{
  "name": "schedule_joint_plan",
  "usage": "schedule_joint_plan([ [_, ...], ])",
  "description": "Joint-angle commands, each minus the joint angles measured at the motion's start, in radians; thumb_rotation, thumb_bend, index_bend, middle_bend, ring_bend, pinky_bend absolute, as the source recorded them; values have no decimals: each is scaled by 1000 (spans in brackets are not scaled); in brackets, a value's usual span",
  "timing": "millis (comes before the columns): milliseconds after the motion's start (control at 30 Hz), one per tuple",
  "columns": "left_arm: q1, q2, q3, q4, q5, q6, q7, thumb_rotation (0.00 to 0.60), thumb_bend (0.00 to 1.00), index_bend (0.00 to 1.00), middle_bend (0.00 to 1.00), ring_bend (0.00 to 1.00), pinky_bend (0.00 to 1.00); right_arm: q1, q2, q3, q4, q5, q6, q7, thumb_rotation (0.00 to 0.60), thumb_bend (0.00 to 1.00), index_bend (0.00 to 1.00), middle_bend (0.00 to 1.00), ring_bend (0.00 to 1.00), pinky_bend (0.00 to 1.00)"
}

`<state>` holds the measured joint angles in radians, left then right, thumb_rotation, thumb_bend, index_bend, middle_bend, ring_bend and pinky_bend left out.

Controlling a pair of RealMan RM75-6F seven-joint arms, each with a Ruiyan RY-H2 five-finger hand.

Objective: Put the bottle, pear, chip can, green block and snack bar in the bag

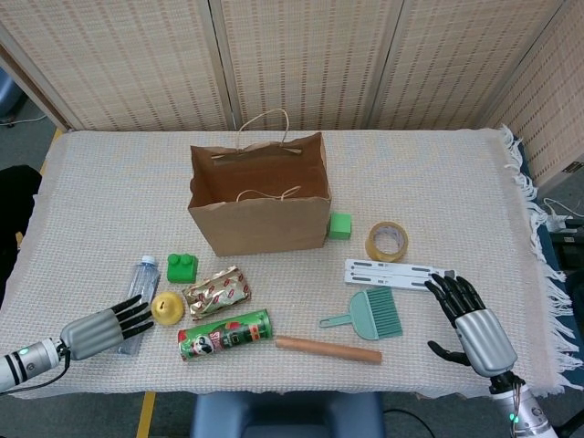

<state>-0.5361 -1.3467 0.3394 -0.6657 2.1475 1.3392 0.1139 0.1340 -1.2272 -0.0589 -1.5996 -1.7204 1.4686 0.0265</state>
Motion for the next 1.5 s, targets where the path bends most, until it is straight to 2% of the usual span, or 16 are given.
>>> schedule_joint_plan([
  [33, -7, -10, 11, 15, 5, -4, -4, 600, 394, 67, 4, 12, 113, 0, 0, 0, 0, 0, 0, 0, 600, 67, 0, 0, 0, 0],
  [100, -8, -18, 20, 27, 10, 11, -12, 600, 435, 140, 58, 75, 233, -1, 0, 0, 0, -1, 2, 3, 600, 66, 0, 0, 0, 0],
  [167, -7, -26, 29, 43, 16, 35, -24, 600, 502, 290, 229, 235, 427, 0, 0, 0, 1, -1, 2, 5, 600, 66, 0, 0, 0, 0],
  [200, -6, -29, 34, 51, 19, 47, -29, 600, 520, 342, 292, 289, 478, 0, 0, 0, 1, -1, 1, 6, 600, 66, 0, 0, 0, 0],
  [233, -3, -33, 38, 62, 22, 61, -35, 600, 545, 423, 402, 379, 554, 0, 0, 0, 1, -1, 0, 6, 600, 66, 0, 0, 0, 0],
  [267, -1, -35, 41, 70, 23, 68, -38, 600, 565, 480, 483, 447, 605, 0, 0, 0, 0, 0, 0, 7, 600, 67, 0, 0, 0, 0],
  [333, 3, -37, 44, 82, 18, 85, -46, 600, 587, 553, 581, 531, 660, 0, 1, 0, 0, -1, 0, 8, 600, 67, 0, 0, 0, 0],
  [400, 10, -34, 40, 87, 8, 105, -49, 600, 597, 586, 618, 563, 682, 0, 1, 0, 0, -2, 2, 8, 600, 66, 0, 0, 0, 0],
  [533, 29, -13, 13, 84, -35, 153, -54, 600, 610, 598, 628, 573, 692, -1, 1, 0, 1, -3, 6, 9, 600, 66, 0, 0, 0, 0],
  [733, 62, 36, -73, 62, -146, 233, -70, 600, 613, 611, 644, 584, 699, -2, 1, 0, 2, -8, 11, 10, 600, 66, 0, 0, 0, 0],
  [833, 85, 47, -147, 32, -239, 269, -100, 600, 614, 620, 651, 591, 702, -3, 0, 0, 3, -10, 13, 9, 600, 66, 0, 0, 0, 0],
  [933, 120, 22, -268, -54, -389, 316, -192, 600, 615, 631, 659, 599, 704, -3, -1, 0, 3, -12, 15, 8, 600, 66, 0, 0, 0, 0],
  [1067, 137, -22, -457, -302, -605, 344, -344, 600, 614, 625, 659, 601, 694, -3, -3, -2, 5, -16, 16, 7, 600, 67, 0, 0, 0, 0],
  [1167, 121, -12, -554, -512, -701, 324, -370, 600, 616, 621, 656, 600, 685, -4, -5, -2, 7, -20, 20, 7, 600, 67, 0, 0, 0, 0],
  [1267, 91, 8, -617, -666, -742, 299, -339, 600, 618, 620, 654, 599, 681, -4, -5, -1, 10, -22, 23, 9, 600, 67, 0, 0, 0, 0],
  [1500, 13, 9, -756, -947, -859, 212, -323, 600, 619, 625, 649, 597, 677, -2, -4, 0, 13, -21, 21, 11, 600, 66, 0, 0, 0, 0],
])
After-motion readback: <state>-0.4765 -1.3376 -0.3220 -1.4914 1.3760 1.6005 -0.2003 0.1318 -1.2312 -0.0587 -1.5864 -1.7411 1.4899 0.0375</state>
